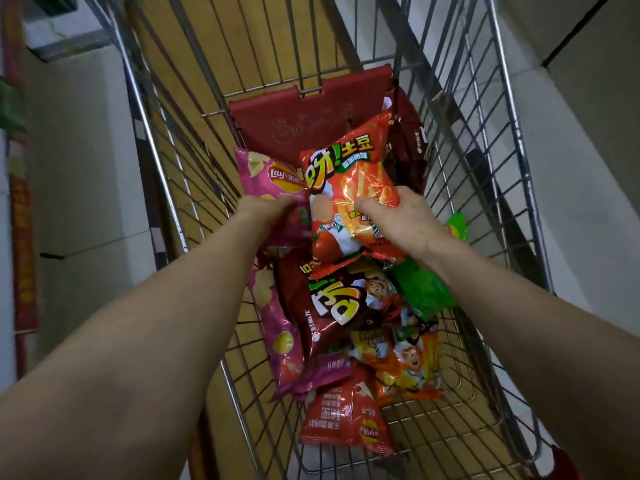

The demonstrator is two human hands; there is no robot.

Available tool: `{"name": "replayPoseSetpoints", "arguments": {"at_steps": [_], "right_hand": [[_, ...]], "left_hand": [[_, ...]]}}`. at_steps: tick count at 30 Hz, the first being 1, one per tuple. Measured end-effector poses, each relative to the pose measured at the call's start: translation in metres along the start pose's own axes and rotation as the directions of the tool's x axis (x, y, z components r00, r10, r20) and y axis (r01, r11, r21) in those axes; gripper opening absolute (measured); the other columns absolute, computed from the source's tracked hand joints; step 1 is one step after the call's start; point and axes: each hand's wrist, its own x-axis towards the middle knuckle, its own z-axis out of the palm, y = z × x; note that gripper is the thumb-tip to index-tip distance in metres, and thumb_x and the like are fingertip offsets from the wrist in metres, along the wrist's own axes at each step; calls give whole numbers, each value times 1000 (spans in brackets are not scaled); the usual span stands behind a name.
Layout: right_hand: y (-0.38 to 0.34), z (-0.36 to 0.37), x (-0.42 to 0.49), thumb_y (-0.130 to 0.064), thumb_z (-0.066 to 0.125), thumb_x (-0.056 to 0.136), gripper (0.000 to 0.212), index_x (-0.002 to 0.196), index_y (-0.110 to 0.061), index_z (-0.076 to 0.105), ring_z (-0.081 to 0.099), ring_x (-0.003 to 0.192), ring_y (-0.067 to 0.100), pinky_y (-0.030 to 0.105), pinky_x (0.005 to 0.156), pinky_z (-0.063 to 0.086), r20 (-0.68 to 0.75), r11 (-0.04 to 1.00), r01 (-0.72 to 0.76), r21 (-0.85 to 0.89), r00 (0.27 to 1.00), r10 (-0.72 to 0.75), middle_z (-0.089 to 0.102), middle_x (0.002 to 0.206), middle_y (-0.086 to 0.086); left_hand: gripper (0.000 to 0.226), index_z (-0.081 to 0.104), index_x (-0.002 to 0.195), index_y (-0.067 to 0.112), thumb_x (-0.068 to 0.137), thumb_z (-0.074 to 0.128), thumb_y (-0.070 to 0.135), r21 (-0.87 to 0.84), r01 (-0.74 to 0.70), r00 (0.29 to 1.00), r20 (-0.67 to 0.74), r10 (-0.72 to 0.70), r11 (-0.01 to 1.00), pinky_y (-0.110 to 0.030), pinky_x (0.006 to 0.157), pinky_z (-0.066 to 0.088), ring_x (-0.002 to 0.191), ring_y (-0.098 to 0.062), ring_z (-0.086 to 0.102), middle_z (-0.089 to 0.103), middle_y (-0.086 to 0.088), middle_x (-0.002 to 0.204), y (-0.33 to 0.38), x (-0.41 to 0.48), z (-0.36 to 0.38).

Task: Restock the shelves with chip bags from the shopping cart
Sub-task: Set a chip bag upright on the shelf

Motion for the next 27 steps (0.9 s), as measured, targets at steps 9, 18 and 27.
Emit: {"name": "replayPoseSetpoints", "arguments": {"at_steps": [9,18,27], "right_hand": [[-29,-28,-15,-47,61,88,33,113,-28,52,58,82,3,20,61,40,-17,990,71,122,997,-70,60,95,-13],[-82,-91,-76,-62,72,64,65,118,-26,61,69,91,13,39,89,56,-67,946,250,205,968,-241,71,103,-8],[-136,-183,-181,-63,71,61,68,117,-28,60,70,93,17,45,86,57,-266,861,468,200,871,-412,71,105,-5]], "left_hand": [[45,60,115,11,75,81,21,-300,-12,972,220,81,954,-32,58,58,69,-20,69,72,-9,96,4,-43,-11],[72,54,128,14,62,83,23,-429,-156,891,327,314,890,-34,59,58,75,-22,73,72,-12,104,53,-114,-35],[76,52,127,19,61,88,23,-498,-401,720,348,600,769,-37,62,58,76,-24,73,73,-12,103,125,-235,-49]]}}
